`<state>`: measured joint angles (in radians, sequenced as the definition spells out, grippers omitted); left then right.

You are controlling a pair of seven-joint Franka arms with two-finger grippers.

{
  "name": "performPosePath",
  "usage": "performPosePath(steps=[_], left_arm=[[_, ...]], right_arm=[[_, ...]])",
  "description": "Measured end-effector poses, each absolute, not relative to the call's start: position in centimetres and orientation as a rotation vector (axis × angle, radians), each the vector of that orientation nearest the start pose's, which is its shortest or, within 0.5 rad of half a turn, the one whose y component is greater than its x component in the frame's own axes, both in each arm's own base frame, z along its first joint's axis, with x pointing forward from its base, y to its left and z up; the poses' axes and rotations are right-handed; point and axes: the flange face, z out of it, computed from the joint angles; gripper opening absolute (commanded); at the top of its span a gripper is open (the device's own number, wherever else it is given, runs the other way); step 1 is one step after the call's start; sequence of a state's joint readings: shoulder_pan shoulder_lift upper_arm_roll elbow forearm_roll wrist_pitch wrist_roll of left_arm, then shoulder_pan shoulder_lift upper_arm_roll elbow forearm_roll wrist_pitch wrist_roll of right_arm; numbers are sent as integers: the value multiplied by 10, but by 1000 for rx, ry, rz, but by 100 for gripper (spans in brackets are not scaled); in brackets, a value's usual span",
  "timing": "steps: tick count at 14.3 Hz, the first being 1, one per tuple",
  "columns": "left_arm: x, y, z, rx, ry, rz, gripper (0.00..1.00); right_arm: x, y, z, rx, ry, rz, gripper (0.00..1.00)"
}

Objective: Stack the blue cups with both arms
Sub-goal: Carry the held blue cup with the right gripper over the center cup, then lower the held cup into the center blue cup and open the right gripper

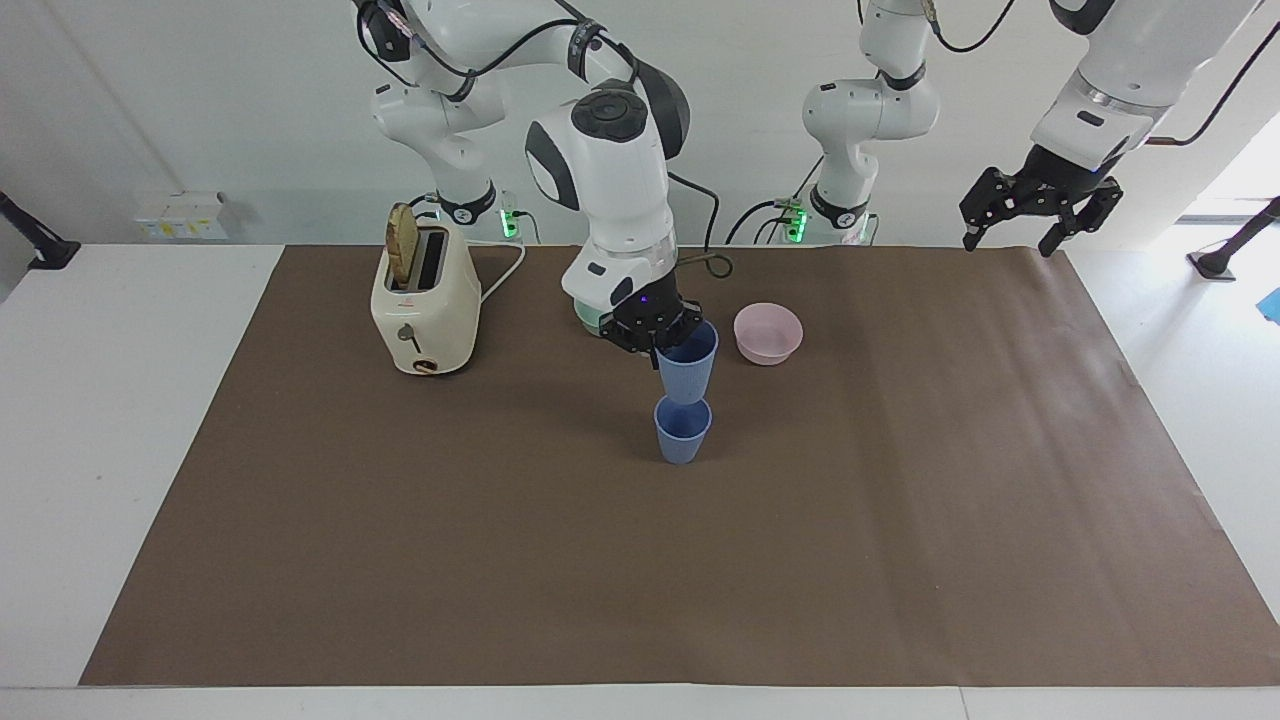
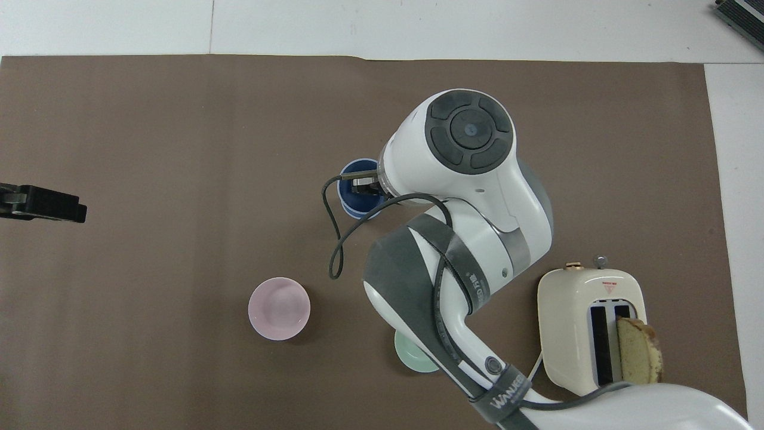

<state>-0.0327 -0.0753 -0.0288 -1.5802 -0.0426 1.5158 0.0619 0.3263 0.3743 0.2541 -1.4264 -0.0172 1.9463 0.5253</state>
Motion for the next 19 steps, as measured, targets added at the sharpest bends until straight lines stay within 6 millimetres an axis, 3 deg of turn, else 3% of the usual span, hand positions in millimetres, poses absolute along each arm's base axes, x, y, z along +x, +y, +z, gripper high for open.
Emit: performPosePath(steps=[3,13,19], left_arm=[[524,-38,656,-3176,200,-17,100],[524,-38,656,-3176,200,-18,100],[524,-38,656,-3176,200,-18,100]], right_arm=[[595,348,498,-2988,-38,-150,0],[607,358,444,-2986,-39,-107,0],[606,357,433,-2995,-37,-84,0]])
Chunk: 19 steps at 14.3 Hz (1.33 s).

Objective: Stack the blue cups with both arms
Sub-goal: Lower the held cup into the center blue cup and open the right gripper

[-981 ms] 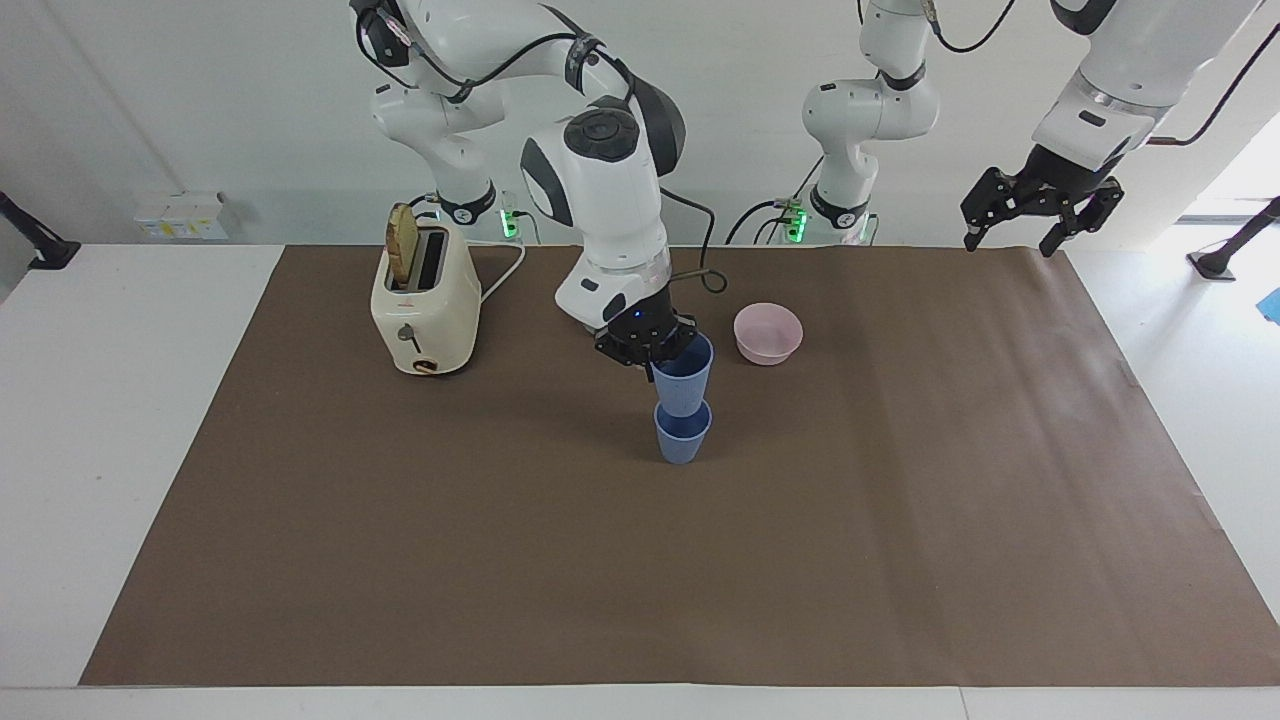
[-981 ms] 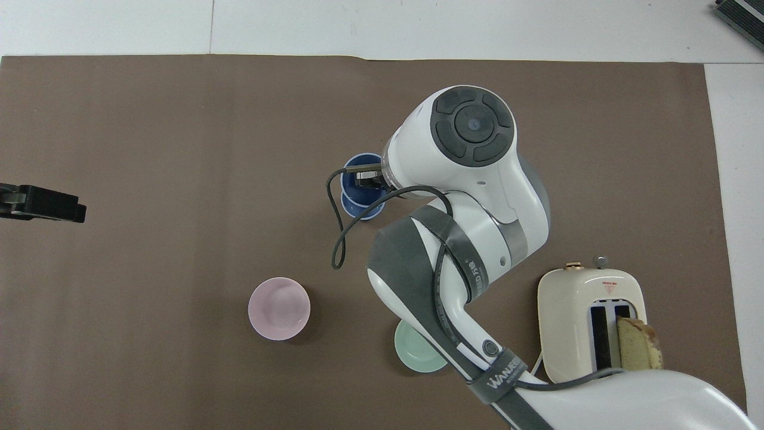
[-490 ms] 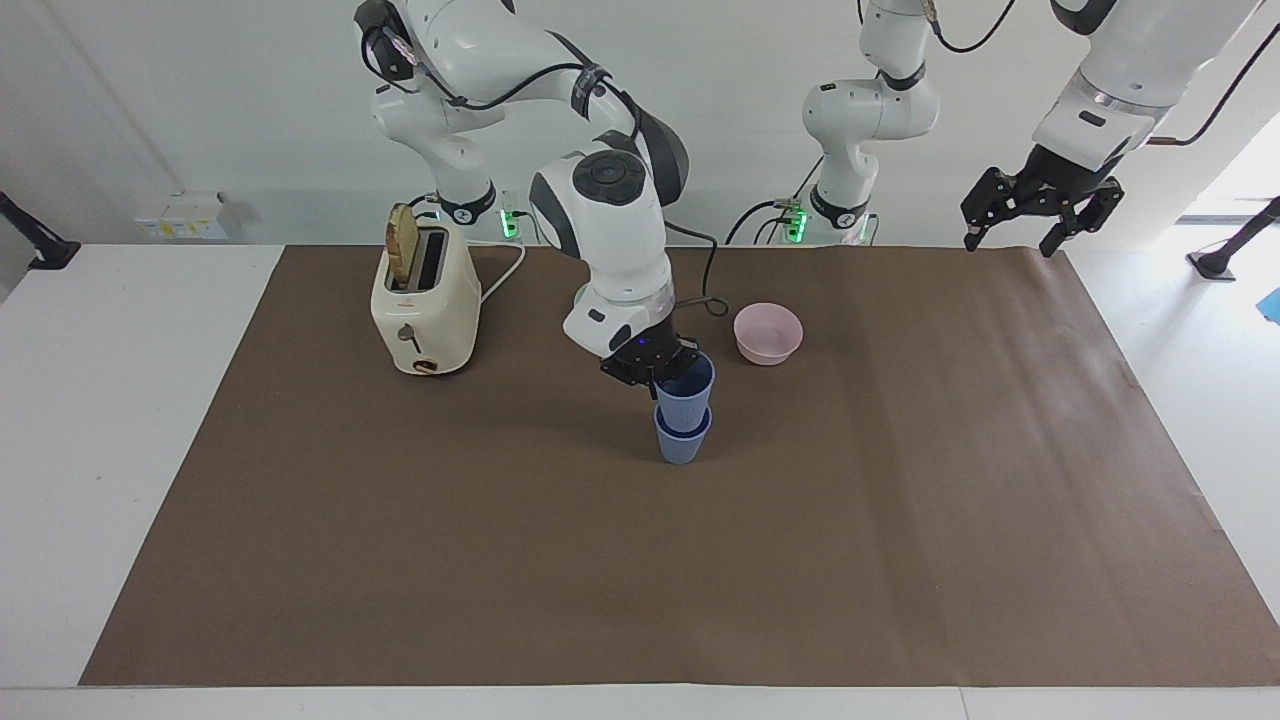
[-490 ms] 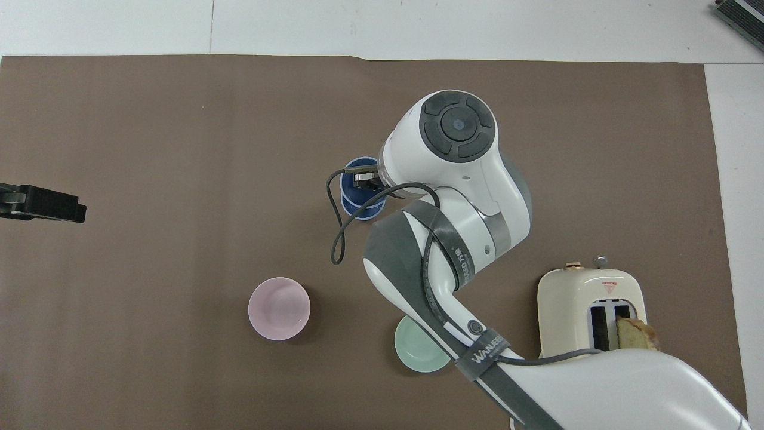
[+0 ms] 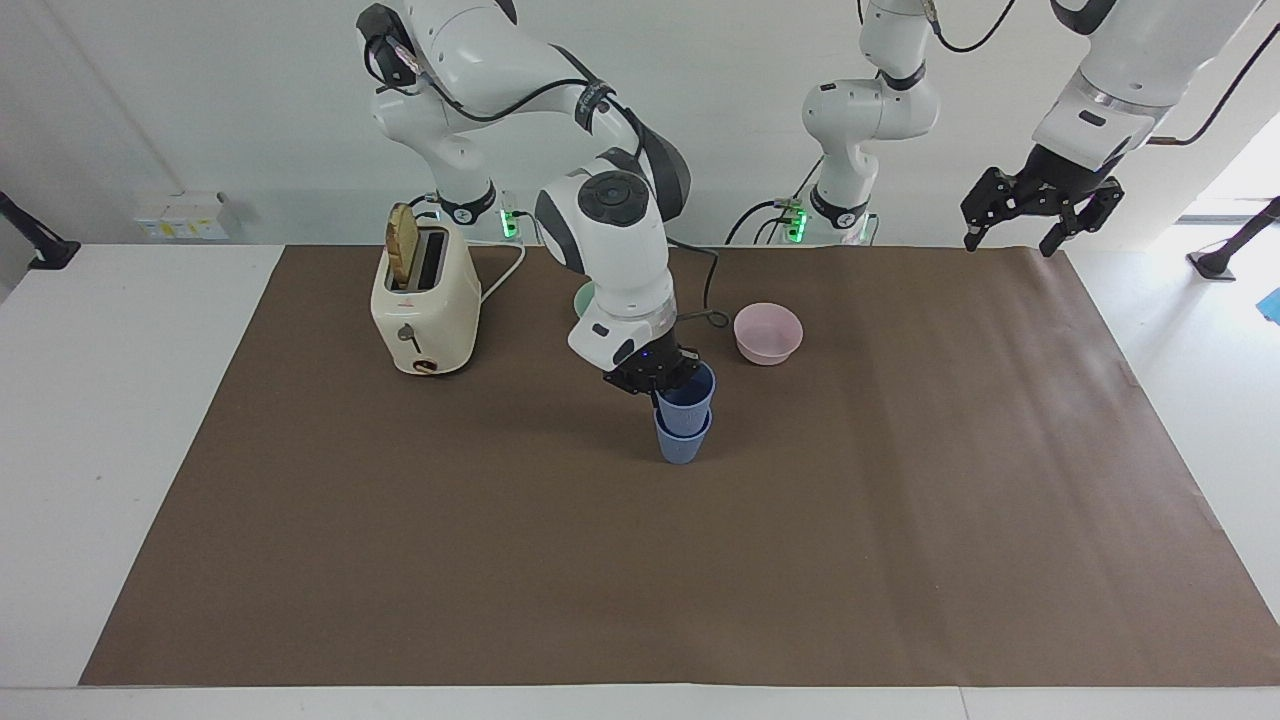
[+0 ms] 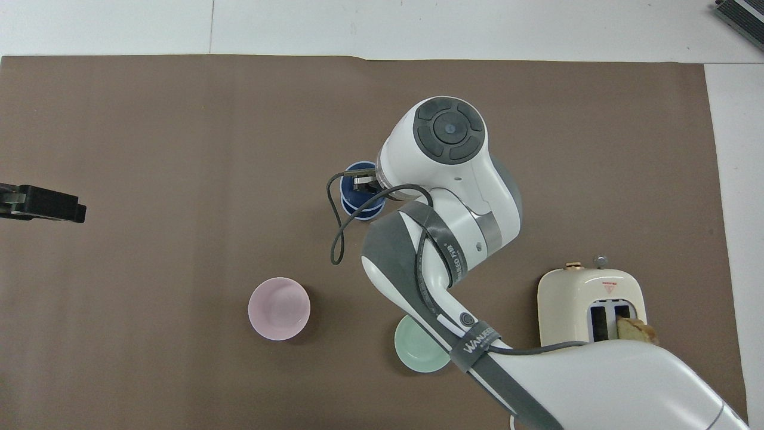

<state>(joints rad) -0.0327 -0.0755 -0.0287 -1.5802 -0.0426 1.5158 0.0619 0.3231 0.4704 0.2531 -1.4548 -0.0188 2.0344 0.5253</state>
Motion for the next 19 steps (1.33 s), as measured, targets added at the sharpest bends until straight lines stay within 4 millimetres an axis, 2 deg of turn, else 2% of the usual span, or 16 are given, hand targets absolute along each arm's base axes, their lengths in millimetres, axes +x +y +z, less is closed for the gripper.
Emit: performPosePath(steps=[3,16,17,18,19], left_arm=[[524,-38,656,-3176,200,-18,100],[524,-38,656,-3176,200,-18,100],[524,-38,656,-3176,200,-18,100],[524,-38,656,-3176,200,-18,100],[524,-38,656,-3176,200,-18,100]], right_arm=[[605,355,426,-3003,-35,-66,0],[608,354,418,-2996,-32,-83,2],[608,354,418,-2996,-32,-82,22],[608,354,418,-2995,-32,-83,35],[608,354,418,-2995,-32,-83,38]])
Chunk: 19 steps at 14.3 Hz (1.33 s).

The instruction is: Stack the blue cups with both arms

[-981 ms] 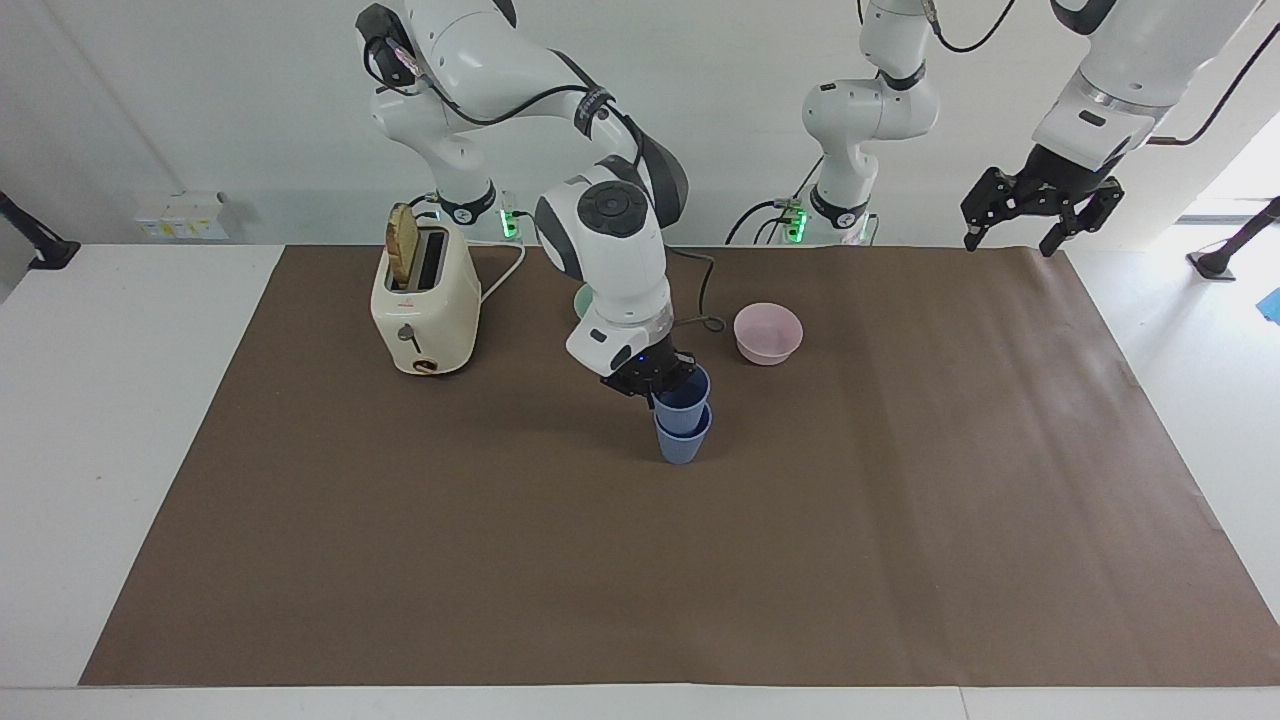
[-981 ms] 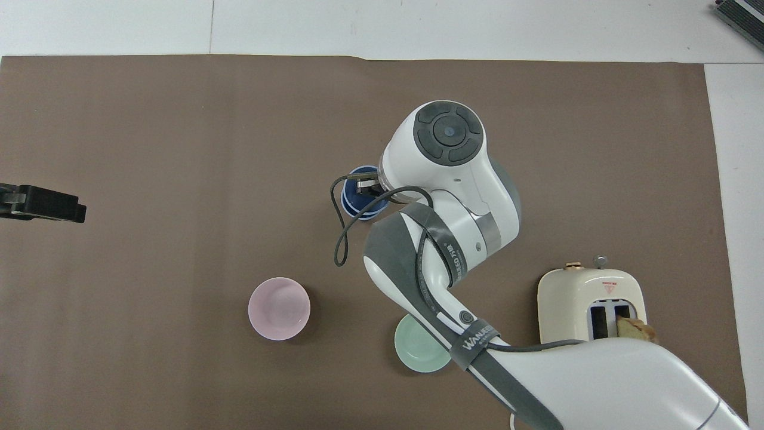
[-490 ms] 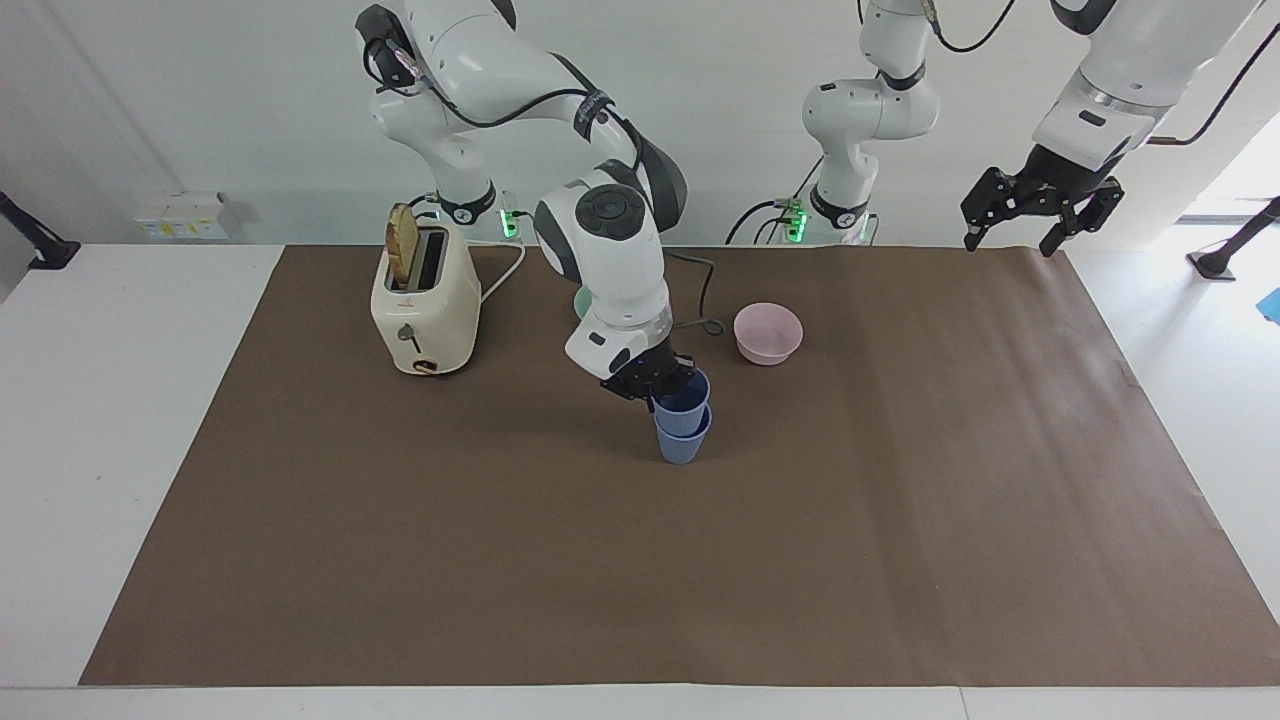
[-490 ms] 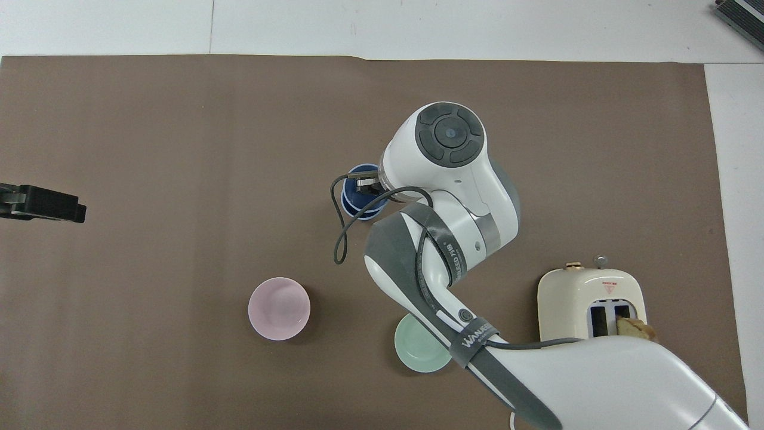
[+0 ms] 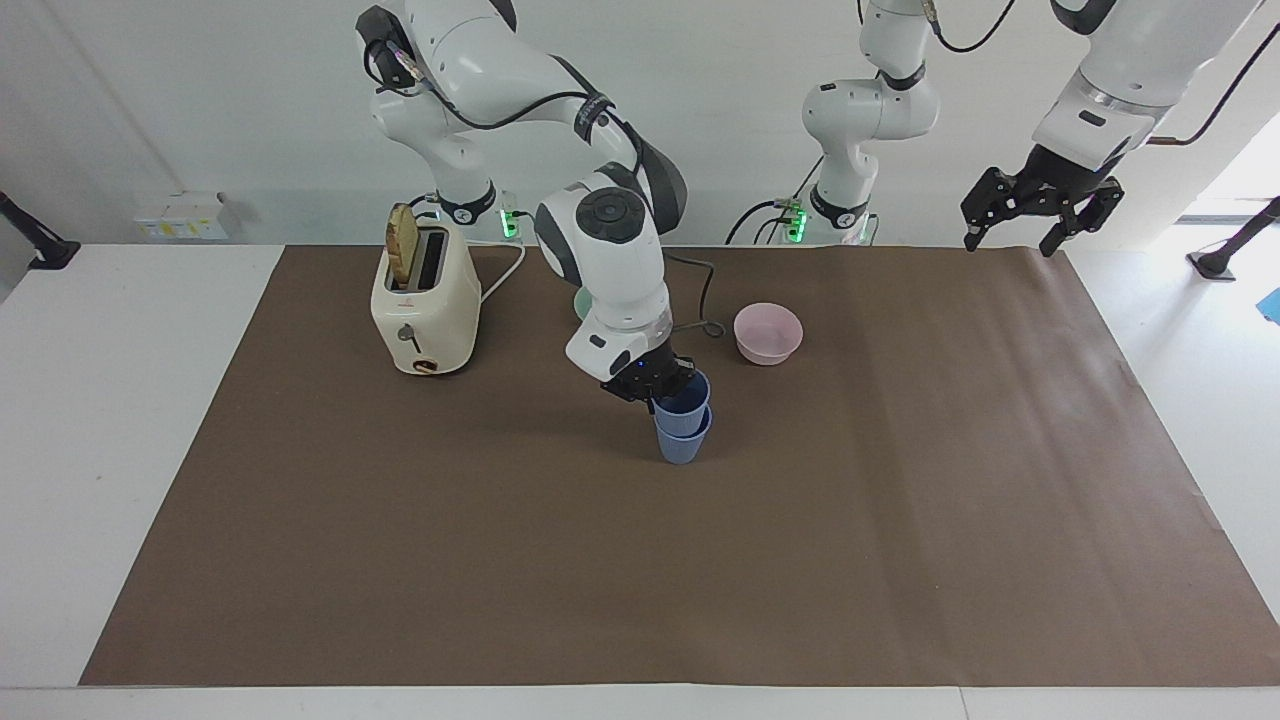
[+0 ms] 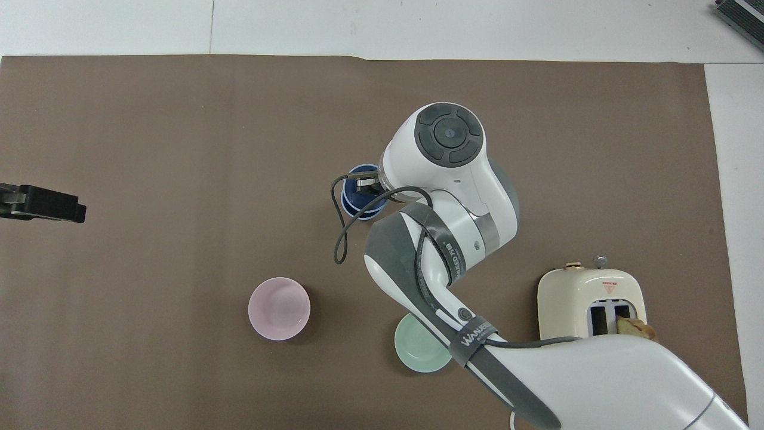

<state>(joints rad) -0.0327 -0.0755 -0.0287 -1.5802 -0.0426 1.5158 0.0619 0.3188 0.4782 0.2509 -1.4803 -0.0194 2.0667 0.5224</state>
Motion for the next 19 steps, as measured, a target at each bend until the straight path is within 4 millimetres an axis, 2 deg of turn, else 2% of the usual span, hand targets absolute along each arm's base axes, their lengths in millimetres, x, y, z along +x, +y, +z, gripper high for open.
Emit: performPosePath(steps=[5,6,7,8,10,13,16,19], left_arm=[[524,-38,656,-3176,200,-18,100],[524,-38,656,-3176,200,-18,100],[524,-38,656,-3176,200,-18,100],[524,-38,656,-3176,200,-18,100],[524,-38,656,-3176,200,-18,100],[524,-38,656,-3176,200,-18,100],[524,-38,656,-3176,200,-18,100],[524,-38,656,-3176,200,-18,100]], right_arm=[[608,354,419,-2994,-32,-86,41],[608,354,419,-2994,-32,-86,54],[608,354,419,-2994,-32,-86,90],[608,354,419,-2994,-32,-86,100],[609,352,419,-3001,-36,-88,100],[618,328,429,-3062,-72,-48,100],[630,285,472,-3084,-70,-81,100],[631,219,533,-3106,-99,-125,100]])
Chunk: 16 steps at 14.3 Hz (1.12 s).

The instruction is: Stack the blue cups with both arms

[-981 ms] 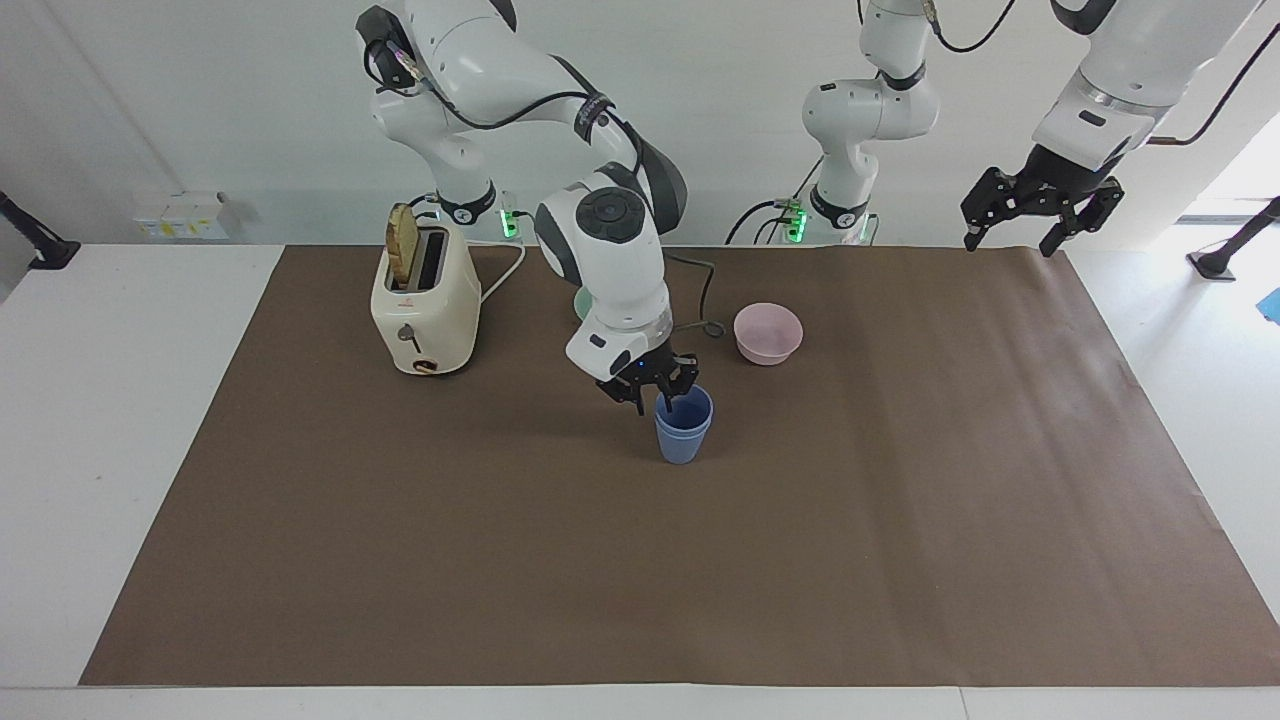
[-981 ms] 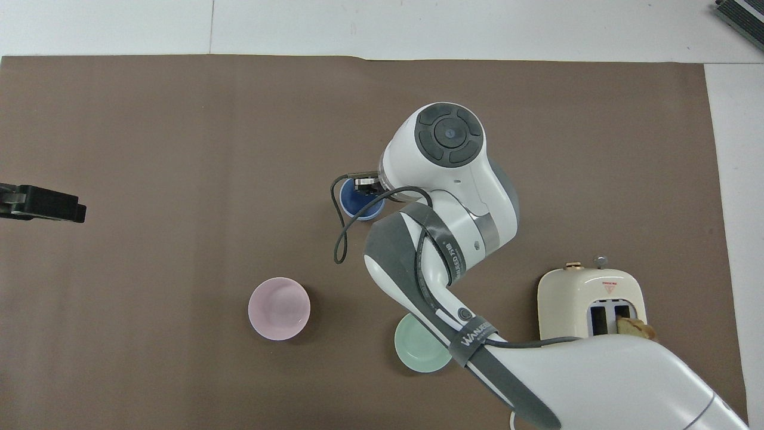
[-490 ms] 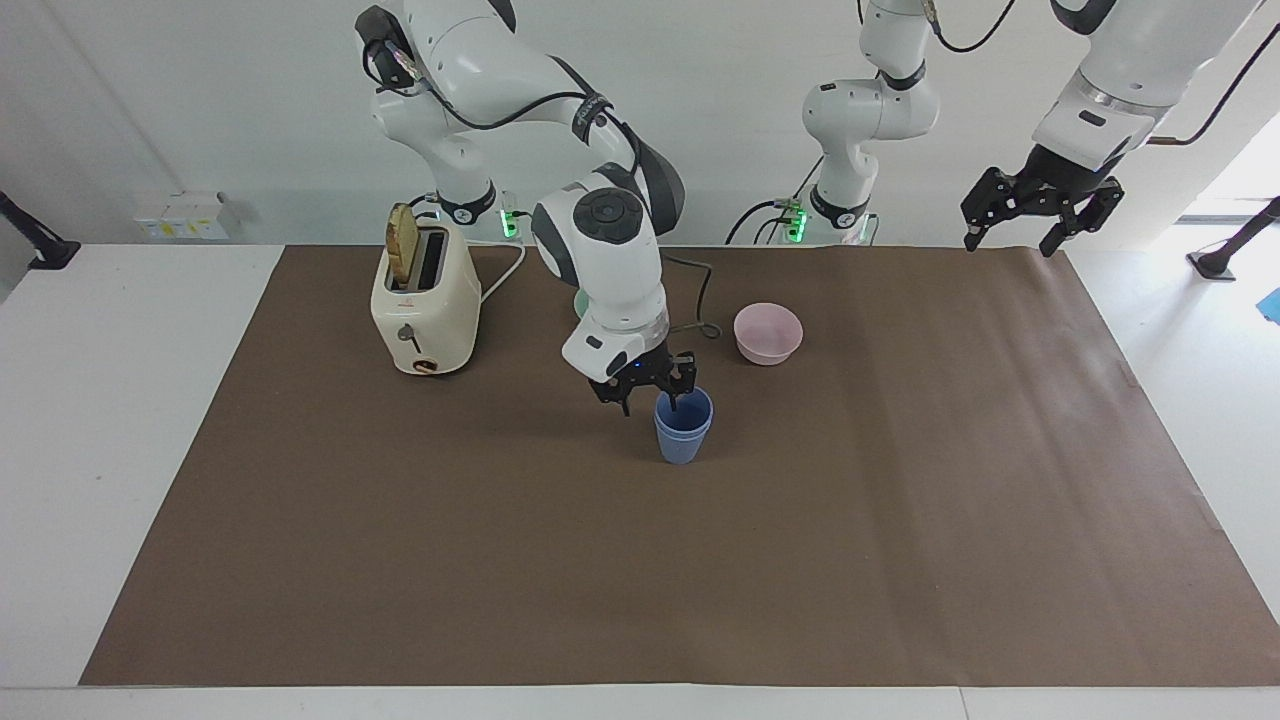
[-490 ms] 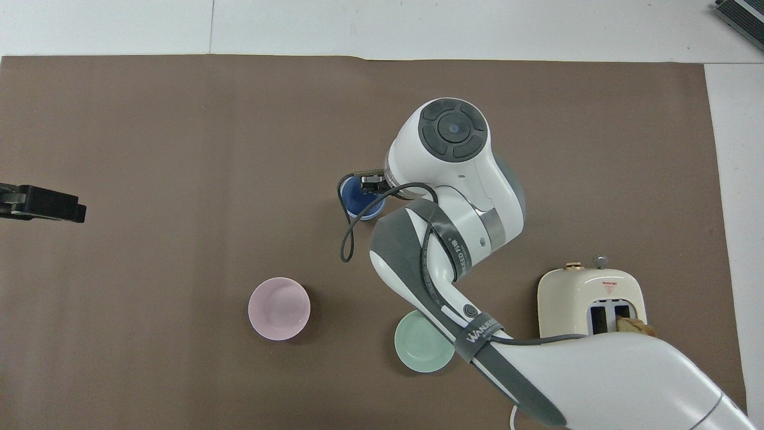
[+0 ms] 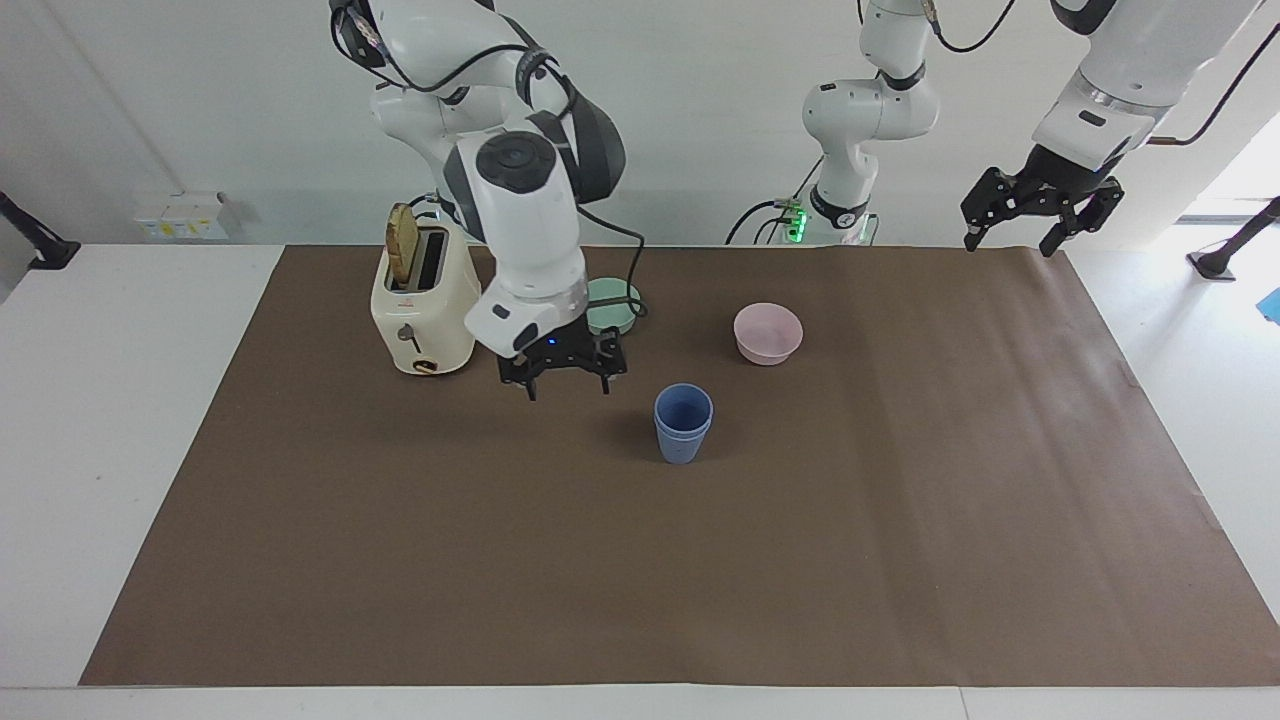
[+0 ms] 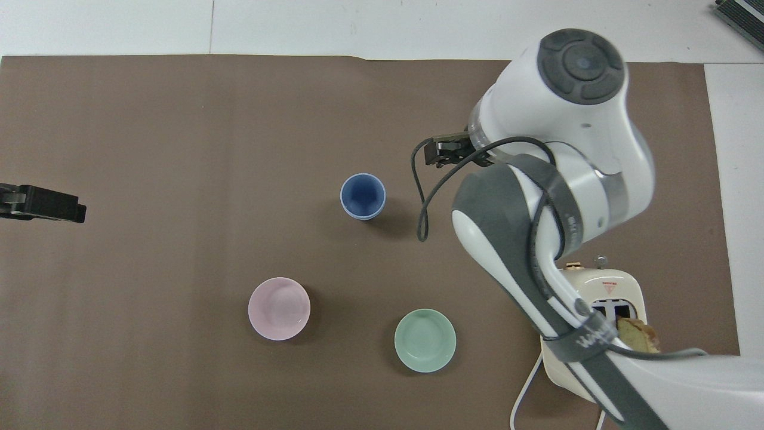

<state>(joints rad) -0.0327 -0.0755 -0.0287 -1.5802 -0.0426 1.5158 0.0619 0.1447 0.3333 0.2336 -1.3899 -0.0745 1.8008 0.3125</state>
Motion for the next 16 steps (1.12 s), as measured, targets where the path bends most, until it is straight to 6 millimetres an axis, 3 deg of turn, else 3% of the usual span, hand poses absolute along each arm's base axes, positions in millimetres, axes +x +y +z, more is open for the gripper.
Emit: performPosePath(steps=[4,8,10,14,16], left_arm=[[524,-38,656,-3176,200,-18,100],[524,-38,656,-3176,200,-18,100],[524,-38,656,-3176,200,-18,100],[524,-38,656,-3176,200,-18,100],[524,-38,656,-3176,200,-18,100]], right_arm=[[615,148,593,-3139,-72,-143,100],[588,119,628,-3171,-42,-85,100],[579,106,637,-3181,-62,-68,100],[576,61,639,-3192,-25,-49,100],[575,60,639,-3193,-21,-49,100]])
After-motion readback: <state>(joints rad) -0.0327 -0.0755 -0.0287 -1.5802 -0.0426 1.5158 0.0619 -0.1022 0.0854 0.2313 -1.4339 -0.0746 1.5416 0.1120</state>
